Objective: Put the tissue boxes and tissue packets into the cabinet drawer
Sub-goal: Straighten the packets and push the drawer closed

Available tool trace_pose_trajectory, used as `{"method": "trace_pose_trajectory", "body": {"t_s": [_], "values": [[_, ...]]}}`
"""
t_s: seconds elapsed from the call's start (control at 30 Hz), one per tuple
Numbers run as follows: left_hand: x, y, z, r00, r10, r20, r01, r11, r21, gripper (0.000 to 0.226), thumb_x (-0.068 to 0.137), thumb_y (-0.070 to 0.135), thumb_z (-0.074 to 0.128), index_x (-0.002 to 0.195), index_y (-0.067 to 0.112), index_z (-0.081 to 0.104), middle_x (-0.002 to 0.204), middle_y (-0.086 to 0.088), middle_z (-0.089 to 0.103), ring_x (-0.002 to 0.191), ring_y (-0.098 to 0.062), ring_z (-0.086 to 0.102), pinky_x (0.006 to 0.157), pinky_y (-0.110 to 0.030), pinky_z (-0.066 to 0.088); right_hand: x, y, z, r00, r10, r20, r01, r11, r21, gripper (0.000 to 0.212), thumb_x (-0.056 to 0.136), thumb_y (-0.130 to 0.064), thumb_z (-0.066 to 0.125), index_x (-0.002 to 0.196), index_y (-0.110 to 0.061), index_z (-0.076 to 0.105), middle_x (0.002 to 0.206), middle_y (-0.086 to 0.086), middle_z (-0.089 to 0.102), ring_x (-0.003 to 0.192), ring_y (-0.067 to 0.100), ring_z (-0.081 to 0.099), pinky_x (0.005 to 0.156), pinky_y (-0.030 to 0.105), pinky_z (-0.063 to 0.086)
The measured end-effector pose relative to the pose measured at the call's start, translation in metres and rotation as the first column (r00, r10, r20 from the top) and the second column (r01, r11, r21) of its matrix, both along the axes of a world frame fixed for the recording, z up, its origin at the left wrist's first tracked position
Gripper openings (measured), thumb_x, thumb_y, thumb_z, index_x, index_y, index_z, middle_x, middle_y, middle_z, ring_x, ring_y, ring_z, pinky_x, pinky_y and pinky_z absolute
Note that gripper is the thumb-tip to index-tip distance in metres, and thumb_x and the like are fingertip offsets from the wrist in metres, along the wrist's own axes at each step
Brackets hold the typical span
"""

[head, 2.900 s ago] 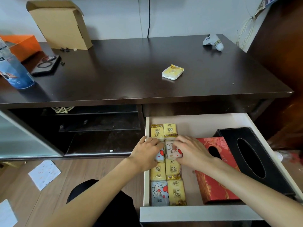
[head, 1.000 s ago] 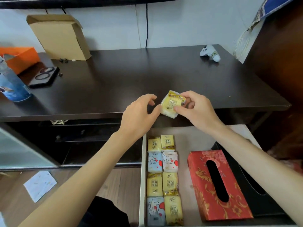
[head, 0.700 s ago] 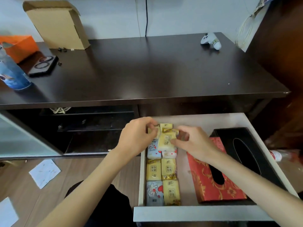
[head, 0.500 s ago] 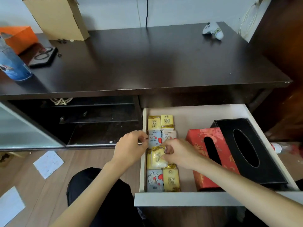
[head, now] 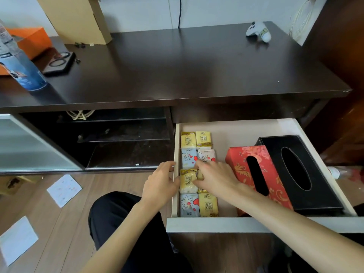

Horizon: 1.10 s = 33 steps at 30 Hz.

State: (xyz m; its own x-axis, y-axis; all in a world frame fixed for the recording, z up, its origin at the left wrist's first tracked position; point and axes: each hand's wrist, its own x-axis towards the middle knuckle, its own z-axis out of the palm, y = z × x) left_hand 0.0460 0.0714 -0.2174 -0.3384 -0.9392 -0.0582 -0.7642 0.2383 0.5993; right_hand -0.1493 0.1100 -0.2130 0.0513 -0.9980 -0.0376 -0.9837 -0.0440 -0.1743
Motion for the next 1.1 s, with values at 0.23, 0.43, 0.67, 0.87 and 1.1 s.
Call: {"method": "trace_pose_trajectory", "body": {"t_s": [0.23,0.43,0.67,0.87,1.1], "values": [[0.011,0.009,0.008,1.000,-0.011,0.005,0.011,1.000,0.025,0.035,0.090,0.045,0.058,0.123,0.036,0.057,0.097,0.028,0.059,0.077,0.006,0.060,0.059,-0.015,0.046,-0.038,0.063,0.089,0.803,-0.125,0.582,0.123,0.991,0.043,0.019,0.094,-0.044,0.064,0.109,-0.035,0.072,0.094,-0.021,0.073,0.084,-0.002,0.069,0.074,0.030,0.060],[0.023,0.028,0.025,0.999,-0.053,-0.011,0.053,0.999,0.011,0.024,0.094,0.038,0.058,0.115,0.031,0.066,0.102,0.019,0.065,0.087,-0.001,0.061,0.075,-0.030,0.054,-0.097,0.145,0.150,0.737,-0.104,0.668,0.245,0.962,-0.121,0.029,0.087,-0.058,0.067,0.109,-0.039,0.071,0.096,-0.014,0.074,0.089,0.004,0.069,0.070,0.015,0.053],[0.007,0.064,0.046,0.985,-0.171,-0.014,0.170,0.984,-0.052,0.022,0.090,0.046,0.062,0.106,0.032,0.068,0.102,0.022,0.062,0.090,-0.001,0.060,0.070,-0.023,0.050,-0.113,0.183,0.074,0.907,-0.233,0.350,0.172,0.965,0.197,0.037,0.071,-0.066,0.076,0.104,-0.056,0.062,0.108,-0.033,0.059,0.095,-0.001,0.059,0.071,0.029,0.053],[-0.005,0.084,0.043,0.862,-0.468,0.196,0.465,0.883,0.065,0.064,0.066,0.085,0.052,0.115,0.044,0.058,0.113,0.030,0.056,0.103,0.005,0.054,0.081,-0.023,0.050,-0.106,0.177,0.045,0.979,-0.133,0.156,0.097,0.971,0.217,0.045,0.068,-0.067,0.075,0.107,-0.050,0.058,0.108,-0.034,0.045,0.106,-0.010,0.045,0.070,0.020,0.045],[-0.011,0.084,0.032,0.796,-0.535,0.282,0.543,0.838,0.056,0.046,0.080,0.064,0.065,0.121,0.044,0.055,0.122,0.025,0.056,0.116,-0.003,0.051,0.089,-0.029,0.051,-0.108,0.173,0.049,0.974,-0.164,0.154,0.124,0.962,0.243,0.050,0.063,-0.073,0.076,0.104,-0.050,0.058,0.102,-0.033,0.044,0.104,-0.016,0.044,0.061,0.013,0.032]]}}
